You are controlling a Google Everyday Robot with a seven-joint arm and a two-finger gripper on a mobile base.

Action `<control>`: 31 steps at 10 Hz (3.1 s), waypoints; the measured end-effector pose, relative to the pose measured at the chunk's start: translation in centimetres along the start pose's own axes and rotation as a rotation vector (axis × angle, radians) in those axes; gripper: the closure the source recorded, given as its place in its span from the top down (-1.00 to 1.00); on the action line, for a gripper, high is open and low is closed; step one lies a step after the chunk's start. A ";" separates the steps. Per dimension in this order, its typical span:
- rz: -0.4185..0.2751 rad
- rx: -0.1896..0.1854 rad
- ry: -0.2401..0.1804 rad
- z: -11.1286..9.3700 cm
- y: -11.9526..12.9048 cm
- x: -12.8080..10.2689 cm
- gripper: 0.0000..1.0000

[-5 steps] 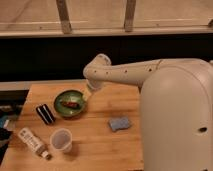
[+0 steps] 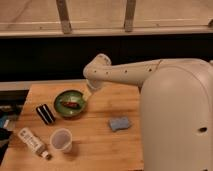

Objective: Knock the eraser over

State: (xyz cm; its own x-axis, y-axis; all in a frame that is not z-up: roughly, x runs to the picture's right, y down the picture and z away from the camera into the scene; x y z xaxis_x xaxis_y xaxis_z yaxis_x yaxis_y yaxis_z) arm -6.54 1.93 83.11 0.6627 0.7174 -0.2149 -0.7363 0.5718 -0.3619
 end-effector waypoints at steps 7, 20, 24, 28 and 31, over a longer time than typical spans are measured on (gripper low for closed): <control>0.000 0.000 0.000 0.0 0.0 0.0 0.60; -0.123 -0.063 -0.015 -0.8 5.0 -1.2 0.60; -0.141 -0.130 -0.040 -1.4 6.2 -1.3 0.60; -0.225 -0.177 -0.024 -0.8 7.7 -2.3 0.60; -0.347 -0.248 -0.012 -0.4 13.5 -4.3 0.60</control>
State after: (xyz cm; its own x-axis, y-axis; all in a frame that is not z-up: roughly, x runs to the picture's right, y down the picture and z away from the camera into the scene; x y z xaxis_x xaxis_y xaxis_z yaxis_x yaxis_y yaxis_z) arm -19.31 6.39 78.83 0.8629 0.5045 -0.0314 -0.4132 0.6684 -0.6185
